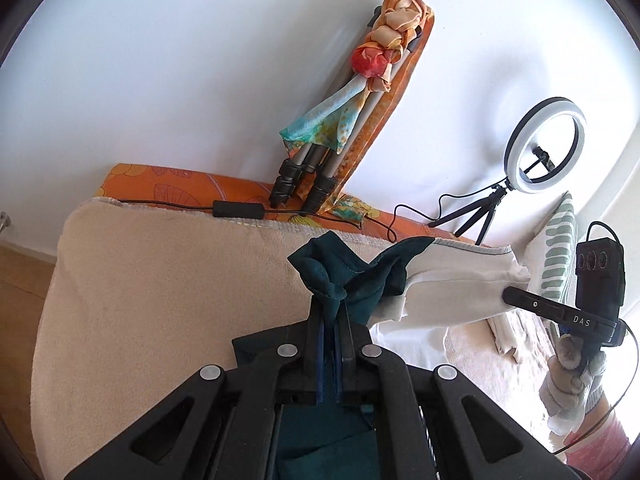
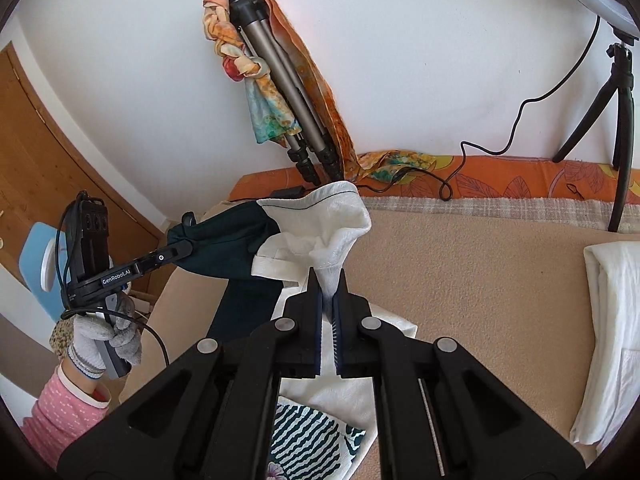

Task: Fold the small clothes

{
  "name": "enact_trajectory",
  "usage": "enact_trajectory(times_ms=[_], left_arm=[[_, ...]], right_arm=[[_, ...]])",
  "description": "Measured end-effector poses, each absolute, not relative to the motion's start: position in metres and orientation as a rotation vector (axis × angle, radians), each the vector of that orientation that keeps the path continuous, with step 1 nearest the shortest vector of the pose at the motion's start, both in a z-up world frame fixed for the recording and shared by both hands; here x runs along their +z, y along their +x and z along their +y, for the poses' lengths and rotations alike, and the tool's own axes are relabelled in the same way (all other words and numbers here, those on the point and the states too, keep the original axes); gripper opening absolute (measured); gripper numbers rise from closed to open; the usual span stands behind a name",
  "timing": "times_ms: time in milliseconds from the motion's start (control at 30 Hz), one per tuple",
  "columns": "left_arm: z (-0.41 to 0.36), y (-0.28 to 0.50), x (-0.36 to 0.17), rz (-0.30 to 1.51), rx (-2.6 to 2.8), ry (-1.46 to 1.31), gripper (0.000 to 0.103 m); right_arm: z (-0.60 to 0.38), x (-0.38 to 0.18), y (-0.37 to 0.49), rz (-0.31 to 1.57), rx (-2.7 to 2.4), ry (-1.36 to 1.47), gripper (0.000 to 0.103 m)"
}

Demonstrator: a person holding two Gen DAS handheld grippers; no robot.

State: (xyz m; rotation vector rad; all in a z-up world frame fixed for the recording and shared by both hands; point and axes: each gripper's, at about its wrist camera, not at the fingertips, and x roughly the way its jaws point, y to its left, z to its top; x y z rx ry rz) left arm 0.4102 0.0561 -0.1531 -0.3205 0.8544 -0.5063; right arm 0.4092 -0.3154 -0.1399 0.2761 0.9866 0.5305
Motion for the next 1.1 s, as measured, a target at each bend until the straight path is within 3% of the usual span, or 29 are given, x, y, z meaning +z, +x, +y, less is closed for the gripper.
enact_trajectory(times_ms=[300,633,767,800,867,1000,1033,1100], left_arm=[[0.057,0.306,-0.177,0.853,-0.528,-0.201,0.000],[0.057,0.227,-0.225,0.896,-0.494,-0.073,0.000],[0.062,0.204,-0.224,0.884,-0.473,-0.010,0.008],[0.065,0.199,-0.223,0.883,-0.473,-0.002,0.015],[0.070,0.187,-0.221,0.877,-0.473,0.012,0.018],[0.092,0.173,-0.209,0.855,-0.461,-0.043,0.026],[0.099,0.172,-0.206,0.858,-0.458,-0.078,0.032],[0.113,0.177,-0.205,0.888,-0.462,-0.207,0.035]], right_arm=[[-0.300,-0.143,0.299,1.001,0.558,0.230,0.006],[-0.285,-0.178,0.207,0.997,0.474,-0.034,0.006],[-0.286,-0.174,0.182,0.958,0.423,-0.169,0.006],[-0.287,-0.172,0.177,0.957,0.413,-0.188,0.006],[-0.293,-0.169,0.168,0.958,0.402,-0.200,0.011],[-0.313,-0.158,0.156,0.970,0.372,-0.119,0.029],[-0.320,-0.155,0.156,0.978,0.378,-0.060,0.030],[-0.332,-0.154,0.154,0.997,0.386,0.070,0.033]])
